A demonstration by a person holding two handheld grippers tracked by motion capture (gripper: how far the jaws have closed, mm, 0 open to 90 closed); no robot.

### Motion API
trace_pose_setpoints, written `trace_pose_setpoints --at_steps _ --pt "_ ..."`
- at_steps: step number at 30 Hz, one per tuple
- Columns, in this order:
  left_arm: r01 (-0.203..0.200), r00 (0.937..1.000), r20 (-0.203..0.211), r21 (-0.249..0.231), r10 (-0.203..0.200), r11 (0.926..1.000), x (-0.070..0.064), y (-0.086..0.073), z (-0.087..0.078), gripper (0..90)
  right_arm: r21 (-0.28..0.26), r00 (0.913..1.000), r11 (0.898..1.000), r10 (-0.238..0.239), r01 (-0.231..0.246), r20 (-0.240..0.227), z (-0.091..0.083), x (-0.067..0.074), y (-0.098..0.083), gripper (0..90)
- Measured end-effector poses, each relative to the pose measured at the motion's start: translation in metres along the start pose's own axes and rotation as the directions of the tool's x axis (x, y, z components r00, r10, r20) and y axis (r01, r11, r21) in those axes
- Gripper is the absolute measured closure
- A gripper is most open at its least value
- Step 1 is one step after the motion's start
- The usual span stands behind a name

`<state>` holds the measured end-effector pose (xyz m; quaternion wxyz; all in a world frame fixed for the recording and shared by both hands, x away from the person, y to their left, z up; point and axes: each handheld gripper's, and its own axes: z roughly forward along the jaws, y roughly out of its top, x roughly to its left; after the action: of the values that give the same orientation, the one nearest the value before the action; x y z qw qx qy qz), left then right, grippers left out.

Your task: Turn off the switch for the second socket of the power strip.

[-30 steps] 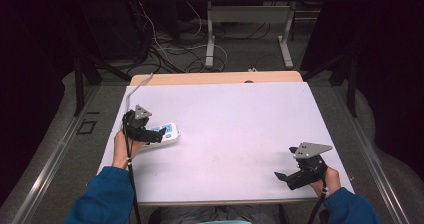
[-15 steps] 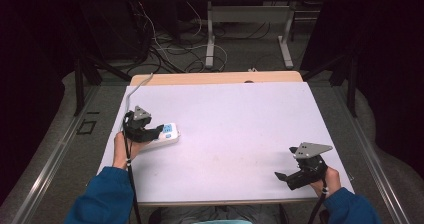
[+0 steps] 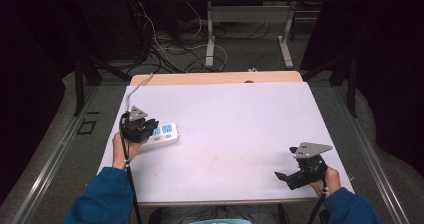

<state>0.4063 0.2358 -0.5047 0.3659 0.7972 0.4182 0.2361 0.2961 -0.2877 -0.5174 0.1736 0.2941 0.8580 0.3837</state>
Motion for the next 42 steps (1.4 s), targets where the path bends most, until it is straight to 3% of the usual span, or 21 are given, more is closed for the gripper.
trace_pose_setpoints --at_steps 5,16,18,28,34,42 --pt "0.003 1.0000 0.000 -0.012 -0.003 0.9999 0.000 -0.001 -0.001 89.6 0.006 1.0000 1.000 0.006 -0.006 0.000 -0.001 0.001 0.000 0.2" --pt "0.004 1.0000 0.005 -0.026 -0.004 0.9997 0.000 -0.002 -0.003 90.0 -0.002 1.0000 1.000 0.004 -0.004 0.004 -0.001 0.001 0.000 0.3" --pt "-0.005 1.0000 0.006 -0.002 0.005 1.0000 0.000 -0.002 -0.005 90.0 -0.003 1.0000 1.000 0.001 -0.001 0.002 -0.001 0.001 0.000 0.3" --pt "-0.025 0.9996 0.013 0.019 0.025 0.9995 0.001 -0.008 -0.004 90.0 0.000 1.0000 1.000 -0.001 0.001 0.003 -0.002 0.002 0.000 0.4" --pt "-0.012 0.9998 0.016 0.037 0.012 0.9992 0.004 -0.012 -0.003 90.0 -0.002 1.0000 1.000 0.001 -0.001 0.009 -0.001 0.002 0.000 0.8" --pt "-0.037 0.9984 0.046 0.086 0.033 0.9956 0.004 -0.019 0.000 90.0 0.002 0.9999 1.000 -0.004 0.004 0.010 -0.001 0.002 0.000 0.8"
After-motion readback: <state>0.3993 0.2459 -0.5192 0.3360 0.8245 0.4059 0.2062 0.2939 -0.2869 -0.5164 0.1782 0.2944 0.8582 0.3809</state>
